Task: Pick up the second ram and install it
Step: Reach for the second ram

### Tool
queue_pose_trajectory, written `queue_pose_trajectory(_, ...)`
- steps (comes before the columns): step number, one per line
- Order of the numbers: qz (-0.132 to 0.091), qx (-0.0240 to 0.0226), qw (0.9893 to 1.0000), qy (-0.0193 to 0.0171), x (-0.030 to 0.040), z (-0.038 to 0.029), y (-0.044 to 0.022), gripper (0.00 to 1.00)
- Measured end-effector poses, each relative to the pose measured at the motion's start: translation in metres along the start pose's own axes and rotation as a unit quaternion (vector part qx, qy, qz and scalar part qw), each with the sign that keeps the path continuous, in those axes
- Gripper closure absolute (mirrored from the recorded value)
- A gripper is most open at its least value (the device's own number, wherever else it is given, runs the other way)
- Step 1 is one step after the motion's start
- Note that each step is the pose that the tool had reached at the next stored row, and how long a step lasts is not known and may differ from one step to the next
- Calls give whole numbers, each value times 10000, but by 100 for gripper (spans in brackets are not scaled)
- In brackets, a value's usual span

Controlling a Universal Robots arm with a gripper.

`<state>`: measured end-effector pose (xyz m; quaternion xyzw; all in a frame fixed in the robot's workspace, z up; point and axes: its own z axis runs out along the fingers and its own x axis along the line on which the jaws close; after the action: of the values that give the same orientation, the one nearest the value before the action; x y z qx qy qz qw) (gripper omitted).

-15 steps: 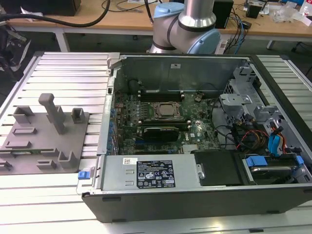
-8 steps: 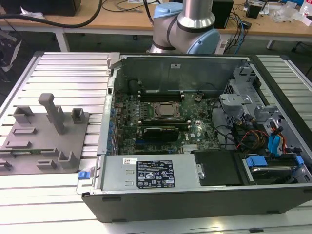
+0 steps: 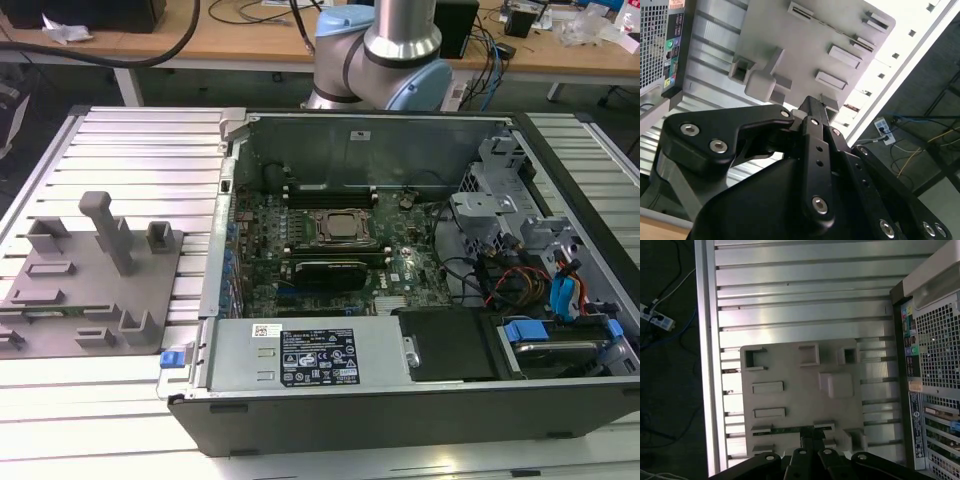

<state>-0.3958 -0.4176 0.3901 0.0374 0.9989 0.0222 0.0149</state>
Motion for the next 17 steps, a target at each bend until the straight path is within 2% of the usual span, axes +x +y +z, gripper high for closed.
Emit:
queue_pose_trajectory(6, 0, 0, 10000, 0, 29, 10, -145, 89)
queue_pose_trajectory(13, 0, 0, 10000, 0, 27, 16, -257, 89)
queue_pose_trajectory(17, 0, 0, 10000, 0, 27, 16, -261, 89)
